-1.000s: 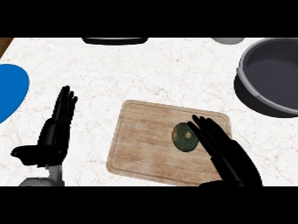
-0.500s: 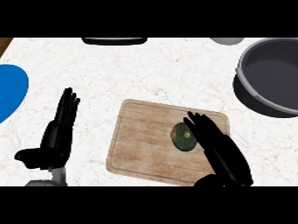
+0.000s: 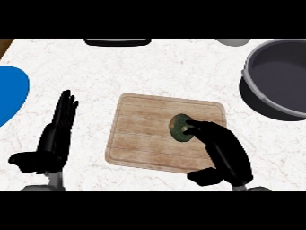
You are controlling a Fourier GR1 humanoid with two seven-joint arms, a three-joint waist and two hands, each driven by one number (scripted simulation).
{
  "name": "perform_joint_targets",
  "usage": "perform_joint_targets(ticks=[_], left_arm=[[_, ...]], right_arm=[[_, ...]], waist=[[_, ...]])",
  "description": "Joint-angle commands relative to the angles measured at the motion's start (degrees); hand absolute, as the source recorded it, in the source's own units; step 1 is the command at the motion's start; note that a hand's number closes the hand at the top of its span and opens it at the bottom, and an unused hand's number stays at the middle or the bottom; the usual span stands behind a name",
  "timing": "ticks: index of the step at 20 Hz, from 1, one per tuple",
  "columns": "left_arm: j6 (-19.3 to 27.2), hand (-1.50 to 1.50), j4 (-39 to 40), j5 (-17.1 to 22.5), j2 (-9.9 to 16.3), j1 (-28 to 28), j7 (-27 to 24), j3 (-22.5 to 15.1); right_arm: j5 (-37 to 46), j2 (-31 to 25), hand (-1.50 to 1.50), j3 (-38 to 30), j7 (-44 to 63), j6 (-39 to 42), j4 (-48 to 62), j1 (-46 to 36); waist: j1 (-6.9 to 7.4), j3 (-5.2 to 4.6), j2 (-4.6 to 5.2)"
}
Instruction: Pick the squash from the cutting board and place it in the pot
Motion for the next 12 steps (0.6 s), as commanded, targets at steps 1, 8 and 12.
perform_joint_targets(ticks=[1,8,12], left_arm=[[-0.44,0.00,-0.96,0.26,0.02,-0.10,1.37,0.83],[-3.59,0.00,-1.83,1.43,1.94,1.43,0.03,1.94],[0.07,0.00,-0.98,-1.84,-1.46,-2.47,2.22,-1.29]], right_arm=[[4.46,4.17,1.50,0.98,-1.02,-6.17,5.81,-2.51],[3.90,2.92,1.50,-4.49,2.06,2.64,12.23,-9.62],[6.42,5.92,1.50,-4.80,15.28,18.26,19.63,-17.93]], waist=[[0.22,0.22,0.29],[0.85,0.18,0.41],[2.11,0.09,0.87]])
